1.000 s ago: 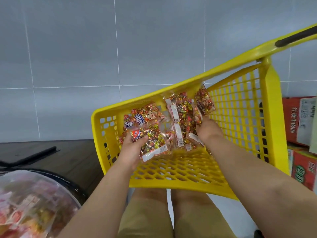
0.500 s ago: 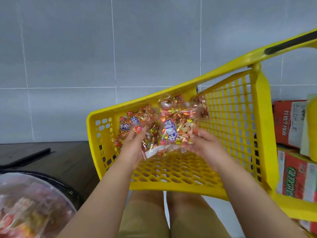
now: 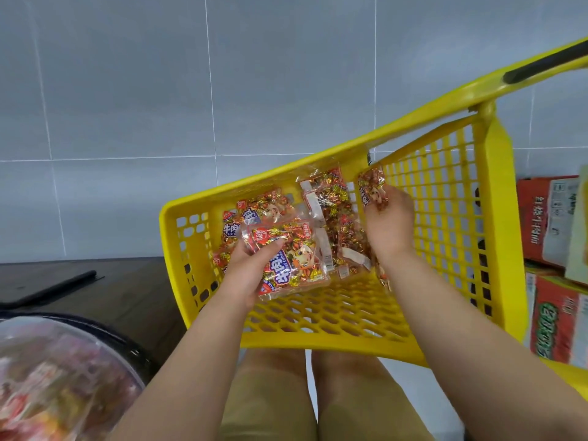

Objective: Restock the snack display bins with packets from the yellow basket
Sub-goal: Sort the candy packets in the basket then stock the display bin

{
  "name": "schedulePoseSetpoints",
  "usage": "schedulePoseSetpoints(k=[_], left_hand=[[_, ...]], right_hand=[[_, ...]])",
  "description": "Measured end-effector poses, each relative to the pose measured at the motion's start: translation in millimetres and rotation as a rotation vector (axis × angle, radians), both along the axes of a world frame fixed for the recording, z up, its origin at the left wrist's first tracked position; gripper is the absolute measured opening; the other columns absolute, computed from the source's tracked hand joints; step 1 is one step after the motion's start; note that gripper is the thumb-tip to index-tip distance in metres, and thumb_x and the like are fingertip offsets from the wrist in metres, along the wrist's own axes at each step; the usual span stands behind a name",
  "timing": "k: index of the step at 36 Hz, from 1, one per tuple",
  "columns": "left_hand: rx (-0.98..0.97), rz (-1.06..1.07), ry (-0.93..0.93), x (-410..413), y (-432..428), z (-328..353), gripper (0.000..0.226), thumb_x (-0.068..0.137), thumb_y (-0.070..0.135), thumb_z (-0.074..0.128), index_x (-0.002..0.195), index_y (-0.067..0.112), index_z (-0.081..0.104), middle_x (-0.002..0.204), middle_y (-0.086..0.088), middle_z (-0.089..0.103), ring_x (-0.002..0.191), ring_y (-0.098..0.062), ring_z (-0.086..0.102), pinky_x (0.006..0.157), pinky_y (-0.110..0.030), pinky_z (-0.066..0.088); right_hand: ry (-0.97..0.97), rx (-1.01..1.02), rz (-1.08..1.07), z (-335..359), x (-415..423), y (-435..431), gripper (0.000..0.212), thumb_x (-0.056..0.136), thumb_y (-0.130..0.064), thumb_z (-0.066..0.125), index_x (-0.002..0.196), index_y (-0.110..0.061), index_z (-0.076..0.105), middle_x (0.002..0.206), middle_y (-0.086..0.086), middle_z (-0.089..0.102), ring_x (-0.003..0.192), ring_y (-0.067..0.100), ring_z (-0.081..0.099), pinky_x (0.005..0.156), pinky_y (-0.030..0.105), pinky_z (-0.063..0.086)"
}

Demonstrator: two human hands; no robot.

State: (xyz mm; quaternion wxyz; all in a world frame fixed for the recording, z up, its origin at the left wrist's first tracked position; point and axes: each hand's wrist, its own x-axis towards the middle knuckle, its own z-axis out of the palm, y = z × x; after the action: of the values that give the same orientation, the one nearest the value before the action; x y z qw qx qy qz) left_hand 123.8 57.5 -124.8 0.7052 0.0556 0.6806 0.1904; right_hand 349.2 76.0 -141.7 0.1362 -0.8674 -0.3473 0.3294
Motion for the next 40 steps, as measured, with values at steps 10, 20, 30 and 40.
schedulePoseSetpoints(k=[10, 20, 30, 40], left_hand=[[-0.027, 0.031, 0.002, -7.0, -5.3, 2.9, 0.019, 0.083, 0.014, 0.072, 0.098, 0.021, 0.063, 0.082, -0.002, 0.076, 0.073, -0.018, 0.074, 0.051, -0.027, 0.056], [-0.023, 0.041, 0.060, -31.7, -5.1, -1.7, 0.032, 0.081, 0.018, 0.075, 0.108, 0.023, 0.059, 0.089, -0.004, 0.076, 0.079, -0.023, 0.074, 0.057, -0.033, 0.058], [0.005, -0.054, 0.095, -58.3, -0.6, 37.7, 0.033, 0.082, 0.021, 0.075, 0.111, 0.022, 0.060, 0.100, -0.009, 0.074, 0.088, -0.029, 0.072, 0.082, -0.048, 0.057], [0.105, 0.161, -0.055, -53.7, -32.8, 126.4, 0.019, 0.094, 0.018, 0.058, 0.111, 0.010, 0.062, 0.093, -0.014, 0.074, 0.077, -0.028, 0.072, 0.060, -0.038, 0.060]], right_hand=[[-0.121, -0.247, 0.096, -47.2, 1.5, -4.1, 0.076, 0.087, -0.022, 0.061, 0.146, -0.001, 0.018, 0.145, 0.020, 0.033, 0.134, 0.035, 0.031, 0.108, 0.042, 0.029], [0.004, -0.341, 0.087, -47.8, 6.2, -5.2, 0.041, 0.101, -0.016, 0.033, 0.141, -0.011, 0.041, 0.133, 0.019, 0.053, 0.116, 0.039, 0.052, 0.089, 0.036, 0.043], [0.235, -0.016, 0.087, 37.7, -13.1, -47.8, 0.040, 0.100, -0.017, 0.041, 0.140, -0.018, 0.046, 0.105, 0.003, 0.059, 0.094, 0.016, 0.053, 0.068, 0.009, 0.040], [0.412, 0.327, 0.594, 136.7, -65.4, -70.7, 0.036, 0.089, 0.004, 0.057, 0.124, -0.005, 0.059, 0.131, 0.003, 0.051, 0.123, 0.013, 0.045, 0.100, -0.001, 0.020]])
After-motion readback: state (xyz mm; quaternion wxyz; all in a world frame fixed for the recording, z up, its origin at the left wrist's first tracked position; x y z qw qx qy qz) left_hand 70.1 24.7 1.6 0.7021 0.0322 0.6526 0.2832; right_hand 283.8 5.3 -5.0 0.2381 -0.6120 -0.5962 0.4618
